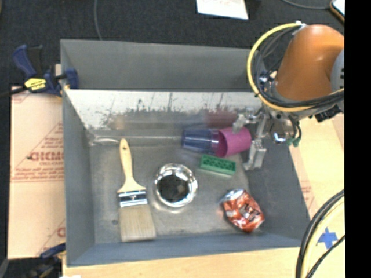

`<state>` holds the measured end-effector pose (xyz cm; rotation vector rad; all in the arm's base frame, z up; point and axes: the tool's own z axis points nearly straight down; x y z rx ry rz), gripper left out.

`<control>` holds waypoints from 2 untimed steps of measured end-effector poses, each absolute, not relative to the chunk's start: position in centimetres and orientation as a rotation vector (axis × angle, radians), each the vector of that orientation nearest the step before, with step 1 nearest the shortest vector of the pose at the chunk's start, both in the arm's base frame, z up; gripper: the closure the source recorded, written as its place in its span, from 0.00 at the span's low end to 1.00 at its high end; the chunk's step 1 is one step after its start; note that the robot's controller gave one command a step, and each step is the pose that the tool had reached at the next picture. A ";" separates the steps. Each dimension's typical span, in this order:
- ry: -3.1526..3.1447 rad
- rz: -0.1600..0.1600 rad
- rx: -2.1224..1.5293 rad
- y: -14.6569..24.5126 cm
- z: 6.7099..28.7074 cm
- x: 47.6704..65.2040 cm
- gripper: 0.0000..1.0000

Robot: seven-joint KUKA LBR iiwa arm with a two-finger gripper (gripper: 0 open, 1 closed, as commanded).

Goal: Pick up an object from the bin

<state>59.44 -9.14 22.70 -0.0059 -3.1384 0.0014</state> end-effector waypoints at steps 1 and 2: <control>-3.146 0.003 -0.001 -9.1 23.1 59.6 0.00; -3.148 0.003 -0.066 -14.4 7.0 52.7 0.00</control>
Offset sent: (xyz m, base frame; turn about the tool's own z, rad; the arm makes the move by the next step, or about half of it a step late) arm -0.0678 -0.0521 -0.1570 0.0320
